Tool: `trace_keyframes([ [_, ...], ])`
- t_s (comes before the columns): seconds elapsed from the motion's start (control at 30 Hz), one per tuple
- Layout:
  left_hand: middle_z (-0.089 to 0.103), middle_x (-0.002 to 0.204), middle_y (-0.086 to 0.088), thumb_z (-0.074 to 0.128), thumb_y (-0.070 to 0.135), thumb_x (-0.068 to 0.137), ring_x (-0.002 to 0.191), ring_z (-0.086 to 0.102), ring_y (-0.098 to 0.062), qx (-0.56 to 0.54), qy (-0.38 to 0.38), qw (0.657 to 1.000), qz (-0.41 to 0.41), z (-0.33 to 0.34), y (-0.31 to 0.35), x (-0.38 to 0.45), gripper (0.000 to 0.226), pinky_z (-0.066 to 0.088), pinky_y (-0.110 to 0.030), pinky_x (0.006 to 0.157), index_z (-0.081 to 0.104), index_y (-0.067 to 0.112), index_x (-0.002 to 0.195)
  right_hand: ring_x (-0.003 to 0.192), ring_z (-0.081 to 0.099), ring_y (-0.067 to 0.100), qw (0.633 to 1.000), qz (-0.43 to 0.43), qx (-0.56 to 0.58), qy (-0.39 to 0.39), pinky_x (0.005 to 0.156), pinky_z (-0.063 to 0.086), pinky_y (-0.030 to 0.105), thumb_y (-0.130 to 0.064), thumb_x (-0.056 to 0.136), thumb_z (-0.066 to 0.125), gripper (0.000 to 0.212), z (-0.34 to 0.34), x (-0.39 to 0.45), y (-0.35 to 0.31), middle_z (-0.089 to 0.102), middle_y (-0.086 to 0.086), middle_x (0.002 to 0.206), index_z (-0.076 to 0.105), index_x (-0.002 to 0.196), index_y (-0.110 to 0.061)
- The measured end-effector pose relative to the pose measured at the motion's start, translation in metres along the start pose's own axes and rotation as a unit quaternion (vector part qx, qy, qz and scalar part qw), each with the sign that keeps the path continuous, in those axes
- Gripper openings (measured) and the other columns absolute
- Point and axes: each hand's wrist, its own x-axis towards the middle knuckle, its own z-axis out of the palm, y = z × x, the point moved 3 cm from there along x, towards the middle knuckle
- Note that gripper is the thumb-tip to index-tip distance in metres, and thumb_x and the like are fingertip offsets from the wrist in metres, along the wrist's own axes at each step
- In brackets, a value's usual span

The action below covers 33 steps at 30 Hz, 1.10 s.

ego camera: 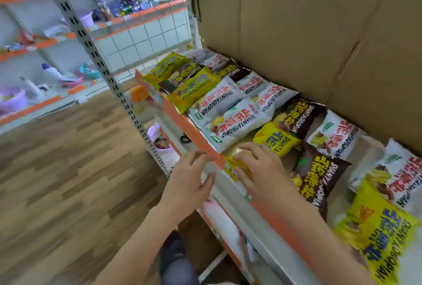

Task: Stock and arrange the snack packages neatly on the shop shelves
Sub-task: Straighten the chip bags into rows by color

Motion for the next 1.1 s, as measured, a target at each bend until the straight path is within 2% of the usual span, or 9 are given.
trace_keyframes([
  [0.1,0.054,0.12,-0.004,0.06,0.021,0.089,0.112,0.049,-0.02,0.002,-0.008,0.999,0.043,-0.012,-0.029,0.048,0.031,0.042,-0.034,0.095,0.059,0.014,0.119,0.109,0.054,0.031,0.999,0.024,-0.009,0.025,0.088,0.044,0.044,-0.014,0.081,0.063,0.021,0.016,0.039,-0.006,0.06,0.009,0.117,0.068,0.101,-0.011],
  [0.3,0.057,0.111,-0.017,0.068,0.008,0.081,0.106,0.052,-0.037,-0.006,0.014,0.994,0.108,-0.033,-0.098,0.154,0.024,0.043,-0.043,0.088,0.066,0.003,0.105,0.1,0.06,0.031,0.995,0.069,-0.047,0.055,0.083,0.049,0.043,-0.012,0.076,0.058,0.02,0.045,0.118,-0.023,0.064,0.011,0.109,0.069,0.093,-0.009],
  [0.43,0.055,0.118,-0.019,0.066,0.016,0.084,0.114,0.048,-0.037,-0.009,0.014,0.991,0.136,-0.042,-0.135,0.217,0.027,0.041,-0.045,0.094,0.064,0.002,0.107,0.125,0.045,0.022,0.989,0.13,-0.065,0.022,0.101,0.033,0.036,-0.022,0.091,0.05,0.03,0.055,0.171,-0.022,0.052,0.003,0.134,0.062,0.116,-0.012],
  [0.57,0.052,0.122,-0.018,0.061,0.028,0.088,0.122,0.041,-0.039,0.008,0.013,0.993,0.12,-0.05,-0.179,0.275,0.036,0.036,-0.048,0.1,0.059,0.006,0.117,0.136,0.027,0.017,0.979,0.177,-0.098,0.008,0.109,0.021,0.036,-0.041,0.095,0.044,0.04,0.073,0.234,-0.023,0.037,-0.002,0.146,0.052,0.129,-0.023],
  [0.67,0.041,0.133,-0.021,0.049,0.044,0.091,0.129,0.031,-0.043,0.077,-0.025,0.991,0.104,-0.048,-0.208,0.318,0.049,0.026,-0.054,0.105,0.051,0.015,0.13,0.143,0.006,0.022,0.958,0.249,-0.141,-0.026,0.112,0.012,0.044,-0.058,0.092,0.033,0.053,0.098,0.281,-0.019,0.012,-0.003,0.156,0.035,0.14,-0.035],
  [0.73,0.021,0.152,-0.015,0.041,0.056,0.09,0.139,0.008,-0.043,0.13,-0.079,0.985,0.079,-0.038,-0.226,0.336,0.055,0.013,-0.062,0.109,0.038,0.032,0.14,0.143,-0.006,0.027,0.942,0.297,-0.15,-0.052,0.113,0.004,0.051,-0.066,0.089,0.027,0.058,0.116,0.297,-0.016,-0.002,-0.004,0.158,0.027,0.142,-0.041],
  [0.83,-0.004,0.158,-0.004,0.022,0.072,0.084,0.14,-0.016,-0.039,0.151,-0.107,0.98,0.078,-0.021,-0.242,0.337,0.063,-0.003,-0.063,0.109,0.021,0.048,0.143,0.142,-0.015,0.027,0.932,0.326,-0.151,-0.046,0.111,-0.004,0.055,-0.072,0.086,0.022,0.063,0.131,0.3,-0.01,-0.01,-0.006,0.157,0.025,0.142,-0.043],
  [0.93,-0.008,0.158,-0.003,0.003,0.08,0.074,0.139,-0.02,-0.039,0.157,-0.096,0.978,0.094,-0.018,-0.246,0.336,0.077,-0.007,-0.064,0.106,0.016,0.049,0.143,0.142,-0.017,0.025,0.936,0.32,-0.147,-0.026,0.111,-0.008,0.055,-0.07,0.086,0.026,0.063,0.133,0.299,-0.011,-0.011,-0.007,0.157,0.026,0.141,-0.041],
  [1.1,-0.012,0.157,0.004,0.001,0.09,0.062,0.138,-0.02,-0.041,0.164,-0.118,0.977,0.068,-0.021,-0.245,0.34,0.092,-0.005,-0.066,0.107,0.015,0.049,0.143,0.141,-0.019,0.027,0.93,0.329,-0.158,-0.05,0.11,-0.009,0.056,-0.066,0.088,0.027,0.064,0.131,0.304,-0.014,-0.007,-0.002,0.157,0.028,0.142,-0.032],
])
